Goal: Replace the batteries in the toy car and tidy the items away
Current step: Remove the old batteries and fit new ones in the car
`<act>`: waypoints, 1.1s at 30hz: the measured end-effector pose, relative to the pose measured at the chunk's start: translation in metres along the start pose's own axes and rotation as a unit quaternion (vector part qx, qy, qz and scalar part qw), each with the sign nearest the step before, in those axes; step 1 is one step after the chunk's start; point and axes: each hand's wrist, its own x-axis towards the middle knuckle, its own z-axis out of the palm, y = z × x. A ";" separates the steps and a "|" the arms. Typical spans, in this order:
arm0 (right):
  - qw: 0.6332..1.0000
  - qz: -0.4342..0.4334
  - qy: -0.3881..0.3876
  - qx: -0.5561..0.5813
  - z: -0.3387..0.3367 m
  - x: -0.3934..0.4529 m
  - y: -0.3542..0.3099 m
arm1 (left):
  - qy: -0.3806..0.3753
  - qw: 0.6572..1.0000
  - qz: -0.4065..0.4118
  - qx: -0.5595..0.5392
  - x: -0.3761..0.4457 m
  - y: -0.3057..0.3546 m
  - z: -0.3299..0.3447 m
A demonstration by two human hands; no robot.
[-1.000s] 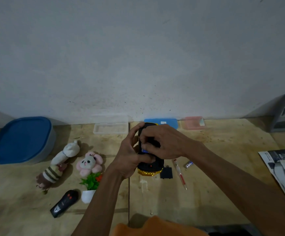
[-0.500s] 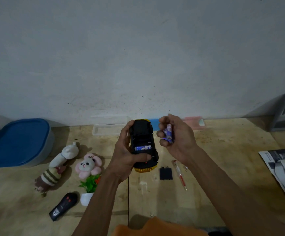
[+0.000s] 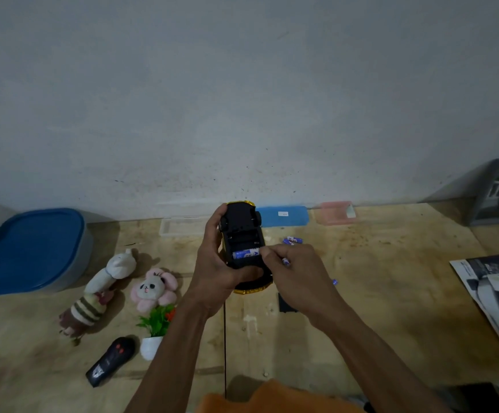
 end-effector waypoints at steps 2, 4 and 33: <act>0.999 0.031 -0.010 0.034 0.003 0.000 0.000 | 0.001 1.000 0.004 0.003 -0.002 -0.001 0.001; 0.995 0.066 -0.005 0.075 0.005 0.001 0.000 | -0.001 1.000 0.006 0.002 -0.004 -0.001 0.002; 0.987 -0.022 0.129 0.089 0.018 0.006 0.016 | 0.002 1.000 -0.020 -0.019 -0.006 -0.009 -0.001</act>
